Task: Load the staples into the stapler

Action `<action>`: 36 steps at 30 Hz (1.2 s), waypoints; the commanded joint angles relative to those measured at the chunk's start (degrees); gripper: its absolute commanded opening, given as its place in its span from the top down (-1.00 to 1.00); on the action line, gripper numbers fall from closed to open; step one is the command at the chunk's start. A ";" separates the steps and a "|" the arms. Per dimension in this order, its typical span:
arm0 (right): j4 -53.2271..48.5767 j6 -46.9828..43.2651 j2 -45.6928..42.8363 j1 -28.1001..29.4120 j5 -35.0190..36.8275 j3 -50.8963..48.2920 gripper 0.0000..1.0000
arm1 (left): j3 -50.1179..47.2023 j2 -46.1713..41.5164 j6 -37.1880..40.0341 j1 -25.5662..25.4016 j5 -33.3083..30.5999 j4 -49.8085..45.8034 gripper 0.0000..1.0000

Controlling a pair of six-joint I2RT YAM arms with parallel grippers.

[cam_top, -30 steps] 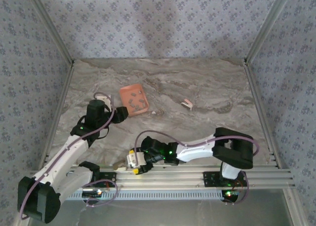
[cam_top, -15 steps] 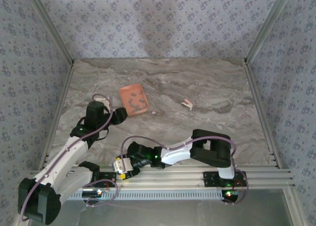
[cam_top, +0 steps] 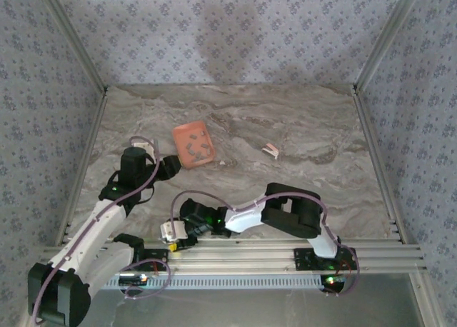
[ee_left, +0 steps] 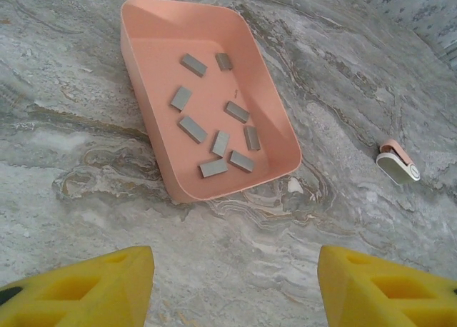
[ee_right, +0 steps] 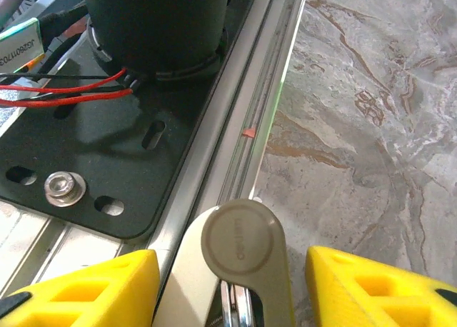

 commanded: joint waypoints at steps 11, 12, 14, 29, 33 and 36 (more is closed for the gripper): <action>-3.74 0.43 1.61 -4.48 1.34 1.54 0.32 | 0.66 0.10 2.98 1.81 1.01 -0.13 -0.24; -3.57 0.32 1.26 -4.80 1.51 1.11 0.32 | 0.90 0.49 3.23 1.92 1.08 -0.01 -0.24; -3.26 0.40 0.19 -5.63 1.77 0.14 0.32 | 1.44 1.32 3.58 1.87 1.31 0.08 -0.24; 0.22 6.50 -8.26 -12.92 2.64 -10.74 0.32 | 2.96 6.84 4.06 1.91 5.16 4.30 -0.23; 1.43 7.95 -10.56 -15.35 2.50 -14.14 0.30 | 2.91 7.51 4.07 1.84 5.88 5.20 -0.23; 1.68 9.06 -13.07 -17.45 1.99 -16.69 0.19 | 2.82 8.48 3.89 1.79 7.16 6.11 -0.23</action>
